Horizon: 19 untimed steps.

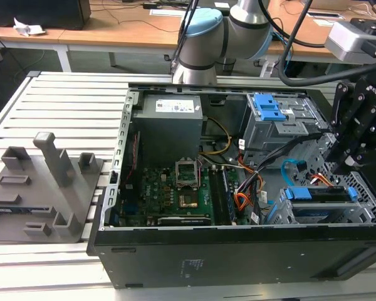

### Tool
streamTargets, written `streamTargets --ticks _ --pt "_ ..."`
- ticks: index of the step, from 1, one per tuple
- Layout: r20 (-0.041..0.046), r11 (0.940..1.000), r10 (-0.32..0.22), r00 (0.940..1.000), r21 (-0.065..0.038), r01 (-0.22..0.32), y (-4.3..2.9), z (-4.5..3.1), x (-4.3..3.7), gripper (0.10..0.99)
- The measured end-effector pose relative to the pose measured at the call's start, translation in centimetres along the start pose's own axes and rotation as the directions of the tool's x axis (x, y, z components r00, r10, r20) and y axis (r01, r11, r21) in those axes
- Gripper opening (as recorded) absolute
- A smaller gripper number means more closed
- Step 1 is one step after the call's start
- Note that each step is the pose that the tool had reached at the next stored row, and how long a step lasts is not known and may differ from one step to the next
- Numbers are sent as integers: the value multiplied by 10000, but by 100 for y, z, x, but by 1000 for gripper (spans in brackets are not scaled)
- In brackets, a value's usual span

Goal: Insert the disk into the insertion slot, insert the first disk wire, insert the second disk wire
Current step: 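Insert the second disk wire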

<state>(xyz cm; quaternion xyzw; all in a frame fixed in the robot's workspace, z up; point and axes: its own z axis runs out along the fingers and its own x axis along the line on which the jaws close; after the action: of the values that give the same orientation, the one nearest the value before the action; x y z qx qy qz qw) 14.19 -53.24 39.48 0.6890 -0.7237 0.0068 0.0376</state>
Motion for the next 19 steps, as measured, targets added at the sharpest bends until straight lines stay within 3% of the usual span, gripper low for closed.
streamTargets --ticks 1,2,4,7,10,14,16,19 --pt "-1 10000 -22 10000 2 22 0 0 0 302" --pt "-20 9988 -482 9988 30 482 0 2 0 302" --pt "-54 9889 -1480 9890 91 1480 16 9 -25 302" --pt "-33 9889 -1483 9889 93 1483 166 38 -166 302" --pt "-35 9888 -1488 9889 94 1488 298 107 -230 302" --pt "-49 9847 -1738 9848 110 1738 321 214 -271 302" --pt "-64 9829 -1837 9830 115 1837 324 258 -377 302" --pt "-253 9812 -1924 9810 94 1927 323 302 -389 302"
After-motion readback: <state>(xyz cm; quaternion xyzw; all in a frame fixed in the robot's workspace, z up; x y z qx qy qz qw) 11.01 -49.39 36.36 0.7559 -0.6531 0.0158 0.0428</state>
